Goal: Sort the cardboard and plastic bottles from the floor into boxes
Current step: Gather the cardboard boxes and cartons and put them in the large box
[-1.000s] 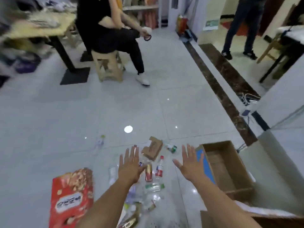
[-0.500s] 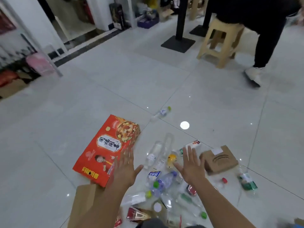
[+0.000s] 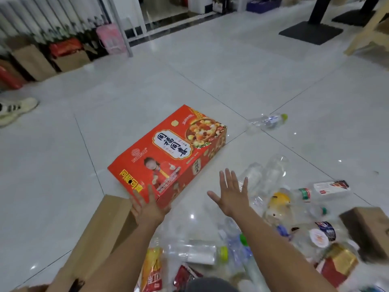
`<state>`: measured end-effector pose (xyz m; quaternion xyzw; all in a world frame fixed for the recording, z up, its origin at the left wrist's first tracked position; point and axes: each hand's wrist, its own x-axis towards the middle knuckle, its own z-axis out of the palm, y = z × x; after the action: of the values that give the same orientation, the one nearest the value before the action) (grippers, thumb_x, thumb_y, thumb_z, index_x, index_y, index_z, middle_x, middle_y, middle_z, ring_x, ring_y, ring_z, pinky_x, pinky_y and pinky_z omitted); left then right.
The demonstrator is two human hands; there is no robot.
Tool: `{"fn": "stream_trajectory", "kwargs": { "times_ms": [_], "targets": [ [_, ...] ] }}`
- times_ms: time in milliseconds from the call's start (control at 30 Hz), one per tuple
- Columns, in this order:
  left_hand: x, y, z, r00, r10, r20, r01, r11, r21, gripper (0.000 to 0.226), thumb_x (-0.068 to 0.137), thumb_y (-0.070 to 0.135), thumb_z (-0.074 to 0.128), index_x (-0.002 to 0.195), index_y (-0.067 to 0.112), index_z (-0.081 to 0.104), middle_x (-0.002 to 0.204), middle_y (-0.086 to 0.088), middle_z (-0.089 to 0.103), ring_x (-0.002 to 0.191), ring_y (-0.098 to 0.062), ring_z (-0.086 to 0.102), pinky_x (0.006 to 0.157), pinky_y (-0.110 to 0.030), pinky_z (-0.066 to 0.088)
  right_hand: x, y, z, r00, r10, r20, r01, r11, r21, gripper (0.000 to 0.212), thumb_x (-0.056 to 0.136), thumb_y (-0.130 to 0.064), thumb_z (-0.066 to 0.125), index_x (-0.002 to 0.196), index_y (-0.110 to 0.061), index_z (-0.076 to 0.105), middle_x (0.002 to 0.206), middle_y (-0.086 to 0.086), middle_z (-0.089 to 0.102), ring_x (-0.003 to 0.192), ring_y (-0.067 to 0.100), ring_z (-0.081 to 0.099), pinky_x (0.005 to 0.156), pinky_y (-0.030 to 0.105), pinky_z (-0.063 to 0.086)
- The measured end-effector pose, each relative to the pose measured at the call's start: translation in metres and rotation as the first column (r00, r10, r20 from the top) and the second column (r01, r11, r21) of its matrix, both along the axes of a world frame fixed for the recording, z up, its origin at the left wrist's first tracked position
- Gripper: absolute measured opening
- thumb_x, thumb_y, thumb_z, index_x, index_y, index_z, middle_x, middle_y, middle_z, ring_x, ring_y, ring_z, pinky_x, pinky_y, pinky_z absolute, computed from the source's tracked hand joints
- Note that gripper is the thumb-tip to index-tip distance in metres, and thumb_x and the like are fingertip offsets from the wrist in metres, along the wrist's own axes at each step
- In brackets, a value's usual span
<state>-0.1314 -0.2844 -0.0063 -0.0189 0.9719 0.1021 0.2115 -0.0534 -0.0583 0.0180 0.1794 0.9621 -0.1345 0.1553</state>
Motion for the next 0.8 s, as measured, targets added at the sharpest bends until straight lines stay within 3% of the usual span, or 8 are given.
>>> {"fn": "stream_trajectory", "kwargs": {
  "times_ms": [167,333,400,467,533,600,700,800],
  "targets": [
    [0.015,0.011,-0.013,0.994,-0.073,0.081,0.078,0.995,-0.068,0.094,0.090,0.052,0.050,0.151,0.027,-0.017,0.161,-0.012,0.001,0.148,-0.036,-0.005,0.116,-0.057,-0.001,-0.011,-0.007,-0.006,0.998,0.051,0.028,-0.051,0.999,0.005,0.140,0.030,-0.076,-0.049,0.152,-0.017,-0.013,0.160,0.003,-0.017,0.147,0.020,-0.016,0.113,0.055,-0.015],
    [0.027,0.050,-0.023,0.988,0.155,-0.021,-0.144,0.954,0.263,0.085,0.090,0.041,0.058,0.153,0.018,0.005,0.156,-0.017,0.019,0.143,-0.034,0.022,0.115,-0.050,0.019,-0.011,0.005,-0.017,0.998,0.028,0.054,-0.030,0.999,0.036,0.142,0.028,-0.076,-0.049,0.152,-0.017,-0.012,0.160,0.002,-0.016,0.148,0.020,-0.015,0.113,0.055,-0.014],
    [0.020,0.058,-0.016,0.896,0.440,0.057,-0.408,0.766,0.496,0.084,0.084,0.040,0.068,0.146,0.008,0.022,0.144,-0.020,0.037,0.131,-0.038,0.039,0.109,-0.050,0.033,-0.008,0.006,-0.015,0.999,0.006,0.047,-0.007,1.000,0.013,0.130,0.040,-0.079,-0.039,0.152,-0.017,-0.013,0.160,0.003,-0.016,0.148,0.020,-0.015,0.113,0.055,-0.014],
    [0.008,0.055,-0.013,0.703,0.672,0.233,-0.654,0.483,0.582,0.088,0.076,0.043,0.076,0.140,0.005,0.028,0.136,-0.020,0.046,0.126,-0.040,0.045,0.105,-0.051,0.039,-0.006,0.003,-0.015,0.999,0.010,0.051,-0.010,1.000,-0.010,0.120,0.049,-0.079,-0.029,0.152,-0.017,-0.013,0.160,0.003,-0.016,0.148,0.020,-0.015,0.114,0.055,-0.013],
    [-0.001,0.047,-0.016,0.543,0.707,0.453,-0.795,0.259,0.548,0.084,0.075,0.047,0.075,0.136,0.005,0.034,0.136,-0.018,0.047,0.127,-0.038,0.045,0.101,-0.047,0.042,-0.005,0.000,-0.018,0.998,0.015,0.065,-0.014,1.000,-0.018,0.133,0.036,-0.079,-0.040,0.151,-0.018,-0.013,0.160,0.003,-0.016,0.148,0.020,-0.015,0.113,0.055,-0.013],
    [-0.008,0.046,-0.020,0.494,0.604,0.626,-0.825,0.097,0.557,0.078,0.075,0.052,0.073,0.129,0.005,0.042,0.137,-0.013,0.052,0.125,-0.034,0.050,0.097,-0.041,0.045,-0.004,0.003,-0.024,0.997,-0.005,0.072,0.007,1.000,-0.022,0.144,0.024,-0.078,-0.047,0.152,-0.018,-0.013,0.160,0.002,-0.016,0.148,0.019,-0.016,0.113,0.055,-0.014],
    [-0.014,0.054,-0.015,0.520,0.551,0.653,-0.815,0.090,0.573,0.096,0.059,0.060,0.081,0.133,0.009,0.046,0.131,-0.007,0.058,0.119,-0.032,0.056,0.095,-0.036,0.045,-0.006,0.008,-0.024,0.997,-0.019,0.076,0.022,0.999,-0.042,0.147,0.022,-0.079,-0.047,0.152,-0.019,-0.013,0.160,0.002,-0.016,0.148,0.019,-0.016,0.113,0.055,-0.013],
    [-0.013,0.062,-0.010,0.540,0.484,0.689,-0.810,0.075,0.582,0.055,0.085,0.024,0.071,0.132,0.004,0.050,0.131,-0.015,0.058,0.122,-0.034,0.054,0.087,-0.038,0.043,-0.005,0.009,-0.024,0.997,-0.023,0.077,0.026,0.999,-0.041,0.146,0.023,-0.079,-0.046,0.152,-0.018,-0.014,0.160,0.003,-0.016,0.148,0.020,-0.016,0.113,0.056,-0.013]
  ]
}}
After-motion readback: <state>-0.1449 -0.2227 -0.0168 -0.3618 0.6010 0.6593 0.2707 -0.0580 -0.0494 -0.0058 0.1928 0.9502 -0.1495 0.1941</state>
